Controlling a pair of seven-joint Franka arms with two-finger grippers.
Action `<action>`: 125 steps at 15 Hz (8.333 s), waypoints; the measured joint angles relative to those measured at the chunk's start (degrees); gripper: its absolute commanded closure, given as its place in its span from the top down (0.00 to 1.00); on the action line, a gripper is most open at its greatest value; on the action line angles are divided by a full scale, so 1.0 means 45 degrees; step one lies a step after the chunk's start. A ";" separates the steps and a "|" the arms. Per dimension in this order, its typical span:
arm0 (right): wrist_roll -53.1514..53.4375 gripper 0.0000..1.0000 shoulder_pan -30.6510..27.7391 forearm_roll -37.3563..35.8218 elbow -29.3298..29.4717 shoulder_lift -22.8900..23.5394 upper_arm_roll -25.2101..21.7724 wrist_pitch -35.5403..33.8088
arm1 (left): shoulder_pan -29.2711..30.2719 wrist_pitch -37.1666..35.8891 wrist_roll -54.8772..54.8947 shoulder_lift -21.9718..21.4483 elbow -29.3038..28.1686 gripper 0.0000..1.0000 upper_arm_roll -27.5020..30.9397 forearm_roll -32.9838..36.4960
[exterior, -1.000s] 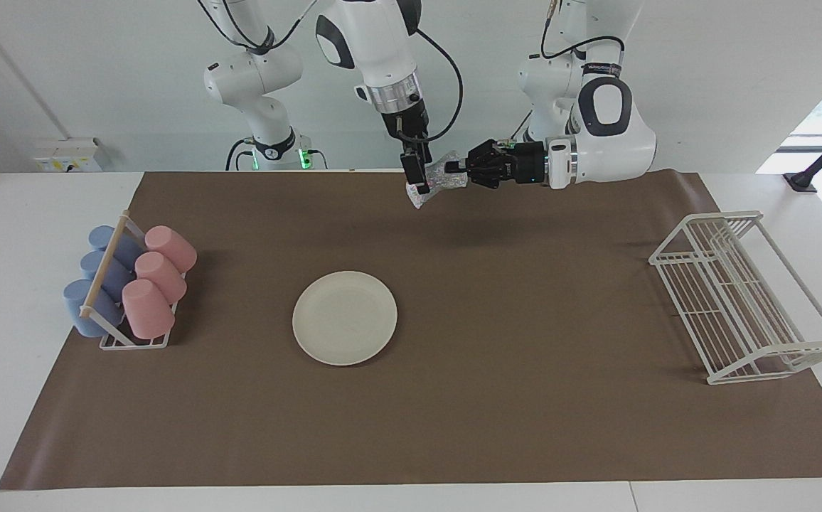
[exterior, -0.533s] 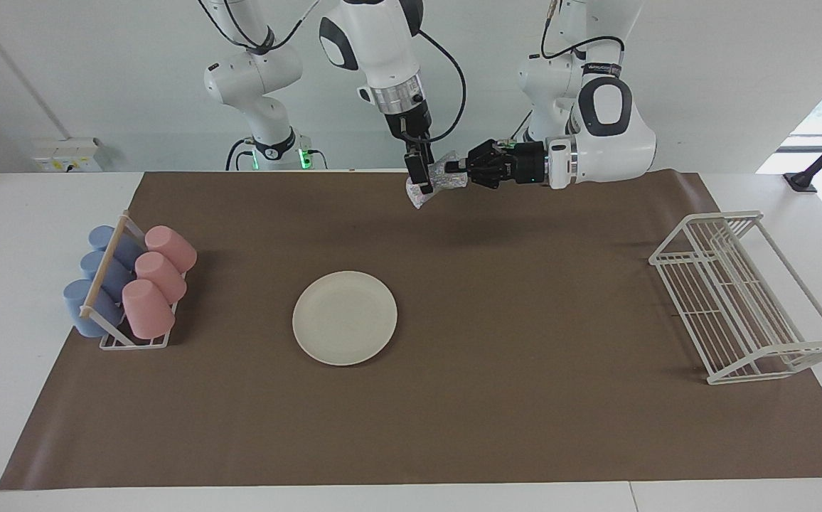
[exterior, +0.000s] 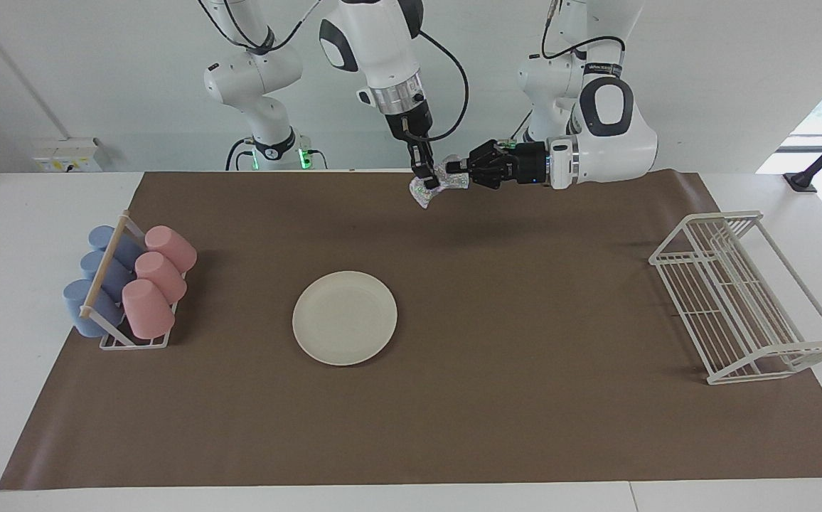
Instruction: Wipe plate with sponge
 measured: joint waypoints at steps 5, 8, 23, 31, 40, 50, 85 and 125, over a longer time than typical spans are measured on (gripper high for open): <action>-0.0164 0.00 -0.0098 0.0000 -0.0006 0.0012 -0.0040 0.0021 | 0.0000 0.0004 -0.0945 -0.0355 0.0002 1.00 -0.0023 0.0027; -0.2009 0.00 -0.1049 0.0000 -0.0097 0.0327 -0.0085 0.0322 | 0.0054 0.0041 -0.1069 -0.0440 0.0000 1.00 0.0018 0.0790; -0.8345 0.00 -0.3213 0.0001 -0.2514 0.4523 -0.0148 0.5734 | 0.2094 0.0408 -0.1414 -0.0447 0.0088 1.00 0.0203 1.1057; -1.2059 0.00 -0.5191 0.0002 -0.2581 0.4551 -0.0136 0.5735 | 0.2806 0.2196 -0.1779 -0.0434 0.0297 1.00 0.0234 1.4871; -1.0421 0.00 -0.3368 0.1163 -0.2678 0.4689 -0.0047 0.6625 | 0.3103 0.2847 -0.3168 -0.0404 0.0362 1.00 0.0238 1.4901; -1.3848 0.00 -0.4933 0.1264 -0.2693 0.4600 -0.0044 0.6189 | 0.3106 0.3001 -0.3363 -0.0404 0.0415 1.00 0.0221 1.4902; -0.3963 0.00 -0.1979 -0.1106 0.4842 0.3120 0.0024 -0.4629 | 0.0728 0.3260 -0.5451 -0.0406 0.0864 1.00 -0.0196 0.5153; -0.5648 1.00 -0.2673 -0.1193 0.5023 0.2115 -0.0119 -0.5145 | -0.0955 0.4290 -0.4114 -0.0109 0.0133 0.00 0.0149 -0.0458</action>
